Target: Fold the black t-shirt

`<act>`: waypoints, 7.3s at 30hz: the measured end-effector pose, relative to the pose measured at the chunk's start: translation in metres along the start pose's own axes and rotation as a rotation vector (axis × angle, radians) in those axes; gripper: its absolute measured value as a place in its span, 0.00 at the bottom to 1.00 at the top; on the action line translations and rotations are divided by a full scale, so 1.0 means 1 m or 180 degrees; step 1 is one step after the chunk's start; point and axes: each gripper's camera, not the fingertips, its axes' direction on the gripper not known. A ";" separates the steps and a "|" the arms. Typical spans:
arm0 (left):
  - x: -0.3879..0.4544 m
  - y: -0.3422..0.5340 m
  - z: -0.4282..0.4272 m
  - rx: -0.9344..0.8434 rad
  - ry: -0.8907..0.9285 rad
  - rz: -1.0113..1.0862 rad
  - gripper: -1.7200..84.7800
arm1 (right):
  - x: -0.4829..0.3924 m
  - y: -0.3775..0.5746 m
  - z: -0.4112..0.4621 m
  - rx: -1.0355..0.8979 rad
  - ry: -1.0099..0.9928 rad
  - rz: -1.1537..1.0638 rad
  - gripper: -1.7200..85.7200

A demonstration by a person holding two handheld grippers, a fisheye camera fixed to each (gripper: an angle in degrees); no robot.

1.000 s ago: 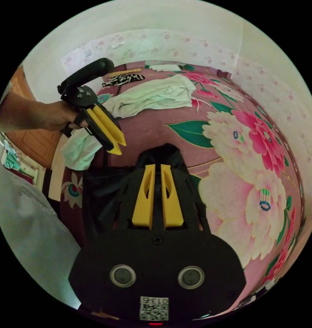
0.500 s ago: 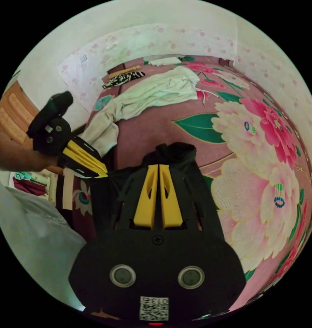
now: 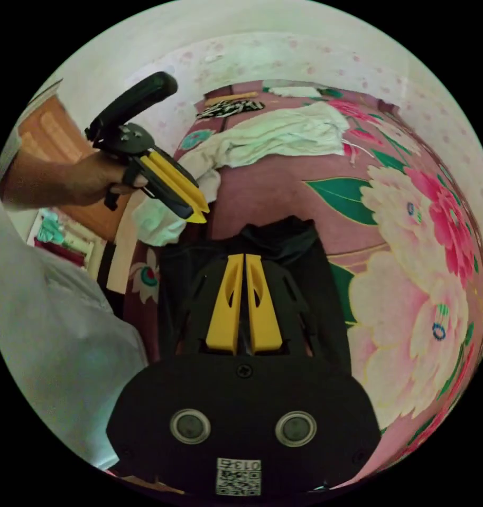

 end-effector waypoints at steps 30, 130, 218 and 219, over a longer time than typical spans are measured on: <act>0.132 -0.048 0.032 0.0142 0.0509 0.0591 0.10 | 0.051 0.205 -0.067 0.0089 0.0767 0.1383 0.02; 0.967 -0.195 0.151 -0.0618 0.0475 0.2823 0.04 | -0.089 0.936 -0.240 0.0639 0.0962 0.3503 0.03; 0.698 -0.123 0.234 -0.0373 0.1096 0.1080 0.05 | 0.041 0.767 -0.235 -0.0120 0.0903 0.2942 0.09; 0.696 -0.122 0.231 -0.0292 0.1108 0.1056 0.05 | 0.041 0.766 -0.231 -0.0175 0.0887 0.2938 0.09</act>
